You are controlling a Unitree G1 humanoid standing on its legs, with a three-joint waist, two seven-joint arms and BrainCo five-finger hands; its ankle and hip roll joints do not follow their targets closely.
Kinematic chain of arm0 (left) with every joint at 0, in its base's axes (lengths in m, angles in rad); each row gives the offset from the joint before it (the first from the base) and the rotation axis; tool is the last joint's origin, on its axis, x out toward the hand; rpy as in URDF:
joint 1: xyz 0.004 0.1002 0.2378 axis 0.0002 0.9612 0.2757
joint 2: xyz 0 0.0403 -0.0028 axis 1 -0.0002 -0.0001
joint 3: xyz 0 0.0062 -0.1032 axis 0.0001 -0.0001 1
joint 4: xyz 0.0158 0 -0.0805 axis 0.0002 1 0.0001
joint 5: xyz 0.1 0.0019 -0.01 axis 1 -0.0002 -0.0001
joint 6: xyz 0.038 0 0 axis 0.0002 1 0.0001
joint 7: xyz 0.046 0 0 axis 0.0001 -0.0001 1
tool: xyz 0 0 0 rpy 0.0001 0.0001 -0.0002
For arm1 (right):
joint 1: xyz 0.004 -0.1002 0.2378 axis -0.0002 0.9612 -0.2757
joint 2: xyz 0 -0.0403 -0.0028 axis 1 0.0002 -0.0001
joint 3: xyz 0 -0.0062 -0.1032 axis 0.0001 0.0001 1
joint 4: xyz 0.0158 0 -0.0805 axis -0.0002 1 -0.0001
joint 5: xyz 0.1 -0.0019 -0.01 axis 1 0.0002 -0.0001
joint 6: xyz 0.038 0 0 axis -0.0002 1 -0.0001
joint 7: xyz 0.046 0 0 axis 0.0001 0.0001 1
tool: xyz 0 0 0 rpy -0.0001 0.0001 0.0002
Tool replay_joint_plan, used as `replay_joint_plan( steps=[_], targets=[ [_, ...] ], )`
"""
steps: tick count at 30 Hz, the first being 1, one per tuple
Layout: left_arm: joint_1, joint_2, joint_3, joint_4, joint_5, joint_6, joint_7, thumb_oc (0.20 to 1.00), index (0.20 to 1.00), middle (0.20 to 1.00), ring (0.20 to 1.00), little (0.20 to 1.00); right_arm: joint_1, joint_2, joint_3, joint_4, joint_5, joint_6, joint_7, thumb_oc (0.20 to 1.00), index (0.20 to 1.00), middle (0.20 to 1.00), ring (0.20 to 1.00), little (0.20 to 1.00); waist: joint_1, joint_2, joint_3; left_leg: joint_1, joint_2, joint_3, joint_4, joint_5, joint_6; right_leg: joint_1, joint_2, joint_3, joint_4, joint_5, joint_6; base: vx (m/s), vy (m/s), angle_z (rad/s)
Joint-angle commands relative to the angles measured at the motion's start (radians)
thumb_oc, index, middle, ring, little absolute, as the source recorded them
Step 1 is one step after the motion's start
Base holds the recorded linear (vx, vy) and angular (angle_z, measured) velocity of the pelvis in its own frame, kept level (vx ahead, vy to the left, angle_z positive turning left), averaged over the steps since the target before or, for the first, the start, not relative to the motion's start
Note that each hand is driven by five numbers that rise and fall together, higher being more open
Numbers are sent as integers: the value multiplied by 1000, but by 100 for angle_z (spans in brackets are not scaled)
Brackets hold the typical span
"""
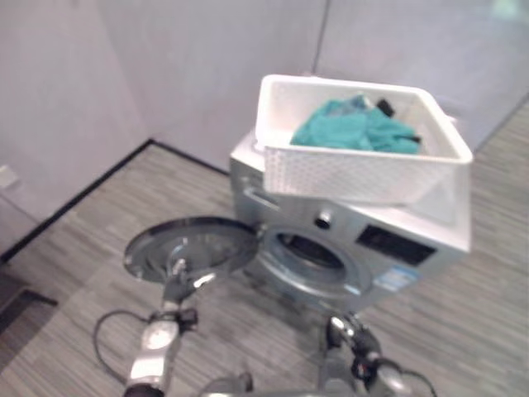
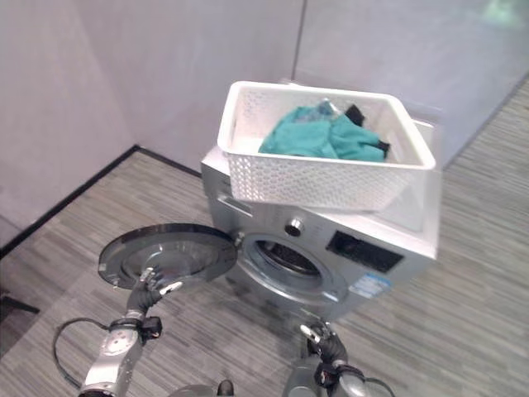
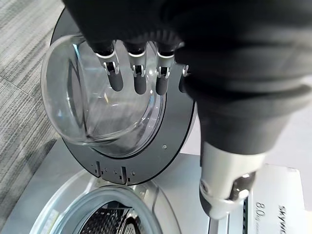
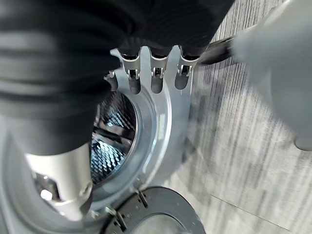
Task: Grab the laundry basket,head to the washer,open it,put in the laundry and shut it.
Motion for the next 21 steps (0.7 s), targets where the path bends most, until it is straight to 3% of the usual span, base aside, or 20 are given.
replay_joint_plan(
  steps=[1, 3, 7, 10, 15, 21],
  targets=[
    [-24, 23, -16, -100, 32, -36, -24, 1000, 1000, 1000, 1000, 1000, -11, -24, -42, -92, -15, -27, 16, 1000, 1000, 1000, 1000, 1000, -10, -57, 5, 80, 68, 1, -45, -46, -91, -33, -30, 45, 27, 106, 11, 223, -186, 74],
    [-29, 25, -26, -103, 28, -35, -28, 1000, 1000, 1000, 1000, 1000, -3, -39, -49, -95, -11, -37, 12, 1000, 1000, 1000, 1000, 1000, -19, -70, -5, 81, 113, -15, -44, -31, -107, -56, -1, 73, 76, 98, 10, 246, -258, 61],
    [-55, 29, -40, -136, 19, -30, -35, 1000, 1000, 1000, 1000, 1000, -26, -81, -66, -101, 3, -48, 2, 1000, 1000, 1000, 1000, 1000, -39, -66, -14, 40, 201, -21, -14, 24, -141, -69, 30, 8, 141, 48, -9, 220, -255, 56],
    [-55, 29, -35, -169, -7, -27, -35, 1000, 1000, 1000, 1000, 1000, -91, -127, -46, -164, 10, -50, -9, 1000, 1000, 1000, 1000, 1000, -43, -56, -10, 11, 229, -16, -29, 52, -151, -78, 57, -17, 130, 37, -23, 113, -170, 80],
    [-41, 39, -33, -176, -17, -31, -33, 1000, 1000, 1000, 1000, 1000, -123, -142, -47, -296, 2, -57, -29, 1000, 1000, 1000, 1000, 1000, -39, -44, -1, 4, 237, 8, -45, 51, -151, -107, 61, -17, 131, 37, -29, -15, -26, -29],
    [4, 42, -23, -177, -16, -48, -30, 1000, 1000, 1000, 1000, 1000, -131, -161, -107, -588, -33, -94, -78, 1000, 1000, 1000, 1000, 1000, -47, -30, 7, 9, 233, 23, -45, 30, -145, -117, 53, -13, 143, 41, -31, -23, 25, 7]
  ],
)
